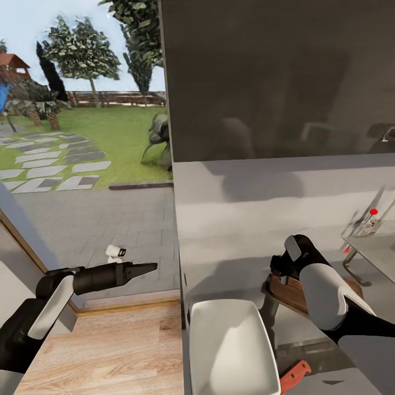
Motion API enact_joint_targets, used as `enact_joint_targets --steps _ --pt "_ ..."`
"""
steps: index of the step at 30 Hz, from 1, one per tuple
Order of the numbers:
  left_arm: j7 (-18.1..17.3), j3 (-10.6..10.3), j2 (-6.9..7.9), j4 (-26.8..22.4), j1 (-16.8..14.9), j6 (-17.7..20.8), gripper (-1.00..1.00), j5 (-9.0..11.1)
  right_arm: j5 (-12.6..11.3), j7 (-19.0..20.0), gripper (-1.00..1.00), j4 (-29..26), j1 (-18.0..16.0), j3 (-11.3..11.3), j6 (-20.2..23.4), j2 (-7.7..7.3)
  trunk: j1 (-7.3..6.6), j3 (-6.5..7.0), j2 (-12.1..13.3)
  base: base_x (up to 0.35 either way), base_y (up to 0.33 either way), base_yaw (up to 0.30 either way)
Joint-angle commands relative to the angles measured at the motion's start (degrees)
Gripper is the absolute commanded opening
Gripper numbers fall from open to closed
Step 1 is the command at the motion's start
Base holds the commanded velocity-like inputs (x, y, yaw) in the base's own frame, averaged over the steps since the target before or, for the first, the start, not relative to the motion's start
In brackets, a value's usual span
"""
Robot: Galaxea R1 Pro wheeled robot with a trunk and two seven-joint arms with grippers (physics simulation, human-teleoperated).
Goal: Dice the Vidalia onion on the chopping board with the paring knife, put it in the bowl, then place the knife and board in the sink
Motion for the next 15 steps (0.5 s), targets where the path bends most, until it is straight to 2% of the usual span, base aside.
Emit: enact_joint_targets --steps 1,4,7,15 --pt "0.0 0.3 -0.27 -0.3 0.0 0.2 1.00 0.6 0.0 -0.1 -1.00 -0.4 -0.4 -0.6 0.4 -0.28 0.04 -0.13 -0.1 0.000 0.000 0.000" --pt "0.0 0.4 -0.25 -1.3 0.0 0.2 1.00 0.8 -0.1 -0.1 -1.00 -1.4 -1.4 -0.6 0.4 -1.25 0.04 -0.13 -0.1 0.000 0.000 0.000" --pt "0.1 0.5 -0.22 -1.4 0.0 0.1 1.00 0.9 -0.1 -0.1 -1.00 -2.0 -1.9 -0.6 0.5 -1.31 0.04 -0.13 -0.1 0.000 0.000 0.000" --pt "-0.2 3.0 0.08 -1.4 0.0 1.5 1.00 3.5 0.0 -0.1 -1.00 -4.5 -3.2 -0.3 2.7 1.32 0.04 -0.13 -0.1 0.000 0.000 0.000"
